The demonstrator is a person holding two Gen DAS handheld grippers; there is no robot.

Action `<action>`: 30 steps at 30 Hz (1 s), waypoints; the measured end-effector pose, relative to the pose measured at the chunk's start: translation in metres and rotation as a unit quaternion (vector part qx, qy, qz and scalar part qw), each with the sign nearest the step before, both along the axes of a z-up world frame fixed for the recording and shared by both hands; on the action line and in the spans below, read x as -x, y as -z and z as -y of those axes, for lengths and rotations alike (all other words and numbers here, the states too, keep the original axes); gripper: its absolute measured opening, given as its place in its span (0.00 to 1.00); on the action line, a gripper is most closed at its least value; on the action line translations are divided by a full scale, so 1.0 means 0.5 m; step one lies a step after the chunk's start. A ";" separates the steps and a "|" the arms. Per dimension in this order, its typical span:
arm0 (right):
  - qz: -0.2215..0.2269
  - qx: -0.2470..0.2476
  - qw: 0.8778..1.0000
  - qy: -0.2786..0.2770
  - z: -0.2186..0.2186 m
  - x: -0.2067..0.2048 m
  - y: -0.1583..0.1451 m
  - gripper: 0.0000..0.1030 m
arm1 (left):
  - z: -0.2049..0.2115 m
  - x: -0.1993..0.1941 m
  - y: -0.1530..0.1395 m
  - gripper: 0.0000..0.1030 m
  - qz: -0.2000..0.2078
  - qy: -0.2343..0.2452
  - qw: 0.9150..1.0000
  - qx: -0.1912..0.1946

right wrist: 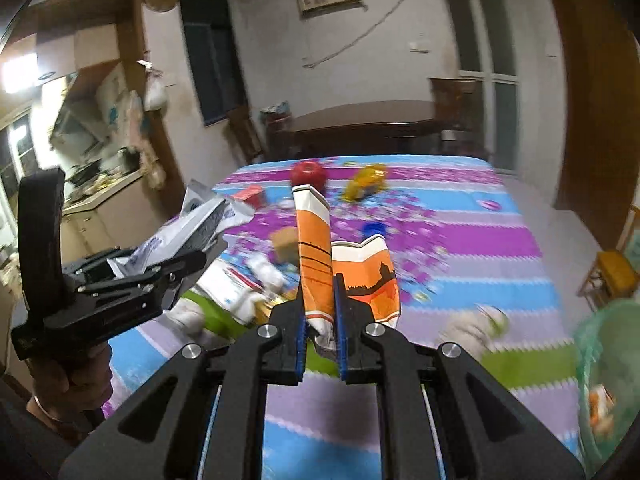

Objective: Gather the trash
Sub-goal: 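Carry the white bag and orange wrapper with both grippers toward the green bin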

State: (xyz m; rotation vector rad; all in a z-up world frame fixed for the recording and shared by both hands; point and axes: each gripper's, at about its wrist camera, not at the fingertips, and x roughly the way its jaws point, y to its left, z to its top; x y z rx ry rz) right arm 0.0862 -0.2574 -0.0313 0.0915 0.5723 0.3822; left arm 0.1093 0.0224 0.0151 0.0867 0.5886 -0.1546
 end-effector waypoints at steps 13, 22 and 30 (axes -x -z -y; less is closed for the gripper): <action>0.027 -0.015 0.995 0.099 0.169 0.064 -0.010 0.10 | 0.220 -0.017 -0.007 0.45 0.016 0.068 0.997 -0.038; 0.054 -0.005 0.986 0.160 0.273 0.105 -0.037 0.10 | 0.360 -0.027 -0.027 0.45 0.033 0.119 0.991 -0.054; 0.054 0.012 0.976 0.209 0.357 0.128 -0.036 0.10 | 0.490 -0.021 -0.027 0.45 0.042 0.164 0.983 -0.068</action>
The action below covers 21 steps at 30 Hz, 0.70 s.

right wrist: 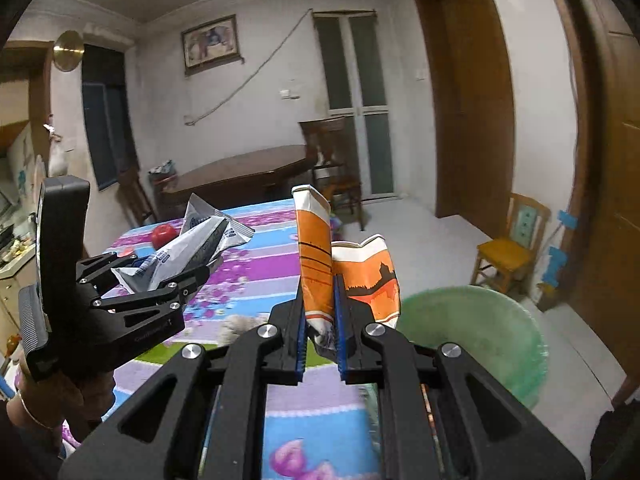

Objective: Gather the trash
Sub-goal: 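Carry the white bag and orange wrapper with both grippers toward the green bin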

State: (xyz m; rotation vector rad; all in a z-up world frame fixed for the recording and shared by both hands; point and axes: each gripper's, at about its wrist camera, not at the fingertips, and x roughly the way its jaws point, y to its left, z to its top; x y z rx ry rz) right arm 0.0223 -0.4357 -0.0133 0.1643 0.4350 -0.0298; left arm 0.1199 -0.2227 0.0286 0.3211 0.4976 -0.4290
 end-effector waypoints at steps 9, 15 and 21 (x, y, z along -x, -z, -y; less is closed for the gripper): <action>-0.025 -0.001 0.998 0.052 0.091 0.005 0.031 0.10 | 0.129 0.006 0.011 0.45 0.006 0.040 0.999 -0.020; -0.037 -0.001 0.996 0.077 0.136 0.016 0.051 0.10 | 0.207 0.011 0.031 0.45 0.007 0.066 0.997 -0.038; -0.046 -0.002 0.994 0.095 0.172 0.023 0.063 0.10 | 0.257 0.013 0.051 0.45 0.005 0.081 0.996 -0.046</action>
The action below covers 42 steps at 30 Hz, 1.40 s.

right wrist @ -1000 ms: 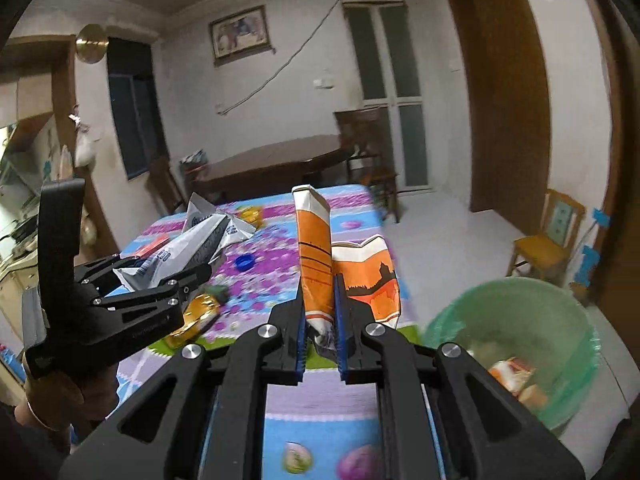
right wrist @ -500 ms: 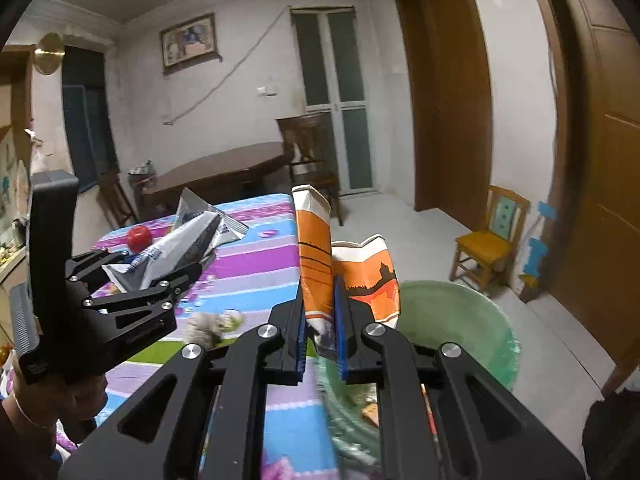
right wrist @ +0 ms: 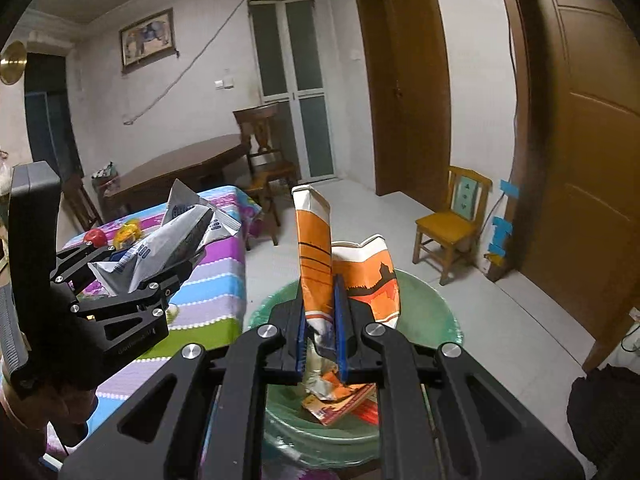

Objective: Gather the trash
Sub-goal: 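Carry the white bag and orange wrapper with both grippers toward the green bin, then open both grippers to drop the bag and wrapper into the bin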

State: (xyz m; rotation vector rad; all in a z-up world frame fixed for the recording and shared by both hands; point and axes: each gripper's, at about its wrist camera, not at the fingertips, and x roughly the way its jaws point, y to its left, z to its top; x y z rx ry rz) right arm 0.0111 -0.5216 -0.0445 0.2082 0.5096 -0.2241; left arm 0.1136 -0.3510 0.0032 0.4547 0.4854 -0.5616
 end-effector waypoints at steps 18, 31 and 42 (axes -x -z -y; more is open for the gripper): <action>-0.045 -0.019 0.998 0.042 0.075 -0.010 0.049 0.10 | 0.094 -0.059 0.078 0.45 -0.092 0.098 0.991 -0.001; -0.055 -0.010 0.997 0.043 0.082 -0.044 0.075 0.31 | 0.094 -0.118 0.085 0.74 -0.108 0.097 0.989 0.013; -0.044 -0.010 0.999 0.029 0.055 -0.047 0.065 0.31 | 0.034 -0.094 0.077 0.74 -0.080 0.057 0.995 0.012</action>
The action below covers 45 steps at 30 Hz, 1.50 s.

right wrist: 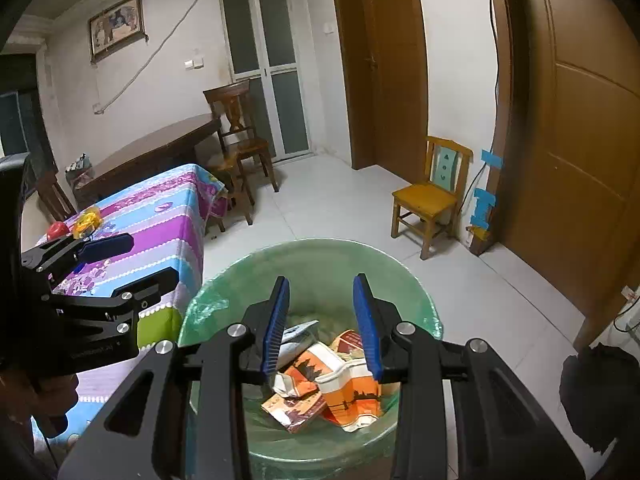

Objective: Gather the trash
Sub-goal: 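Open both grippers to drop the bag and wrapper into the bin, then move both grippers back over the table toward the remaining trash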

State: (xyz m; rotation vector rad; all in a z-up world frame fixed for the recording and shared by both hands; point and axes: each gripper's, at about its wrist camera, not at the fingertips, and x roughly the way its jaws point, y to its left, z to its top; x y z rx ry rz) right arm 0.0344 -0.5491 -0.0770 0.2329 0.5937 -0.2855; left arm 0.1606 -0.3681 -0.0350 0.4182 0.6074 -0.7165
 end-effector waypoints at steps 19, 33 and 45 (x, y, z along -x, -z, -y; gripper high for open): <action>0.042 -0.046 0.993 -0.103 -0.182 -0.029 -0.021 0.31 | -0.375 0.031 -0.018 0.78 -0.021 -0.114 0.992 0.040; -0.011 -0.073 0.948 -0.310 -0.482 -0.087 0.023 0.51 | -0.876 0.044 -0.078 0.83 -0.045 -0.262 0.963 0.050; -0.076 -0.127 0.931 -0.335 -0.682 -0.187 0.030 0.92 | -1.042 -0.008 -0.003 0.83 0.048 -0.028 0.982 -0.179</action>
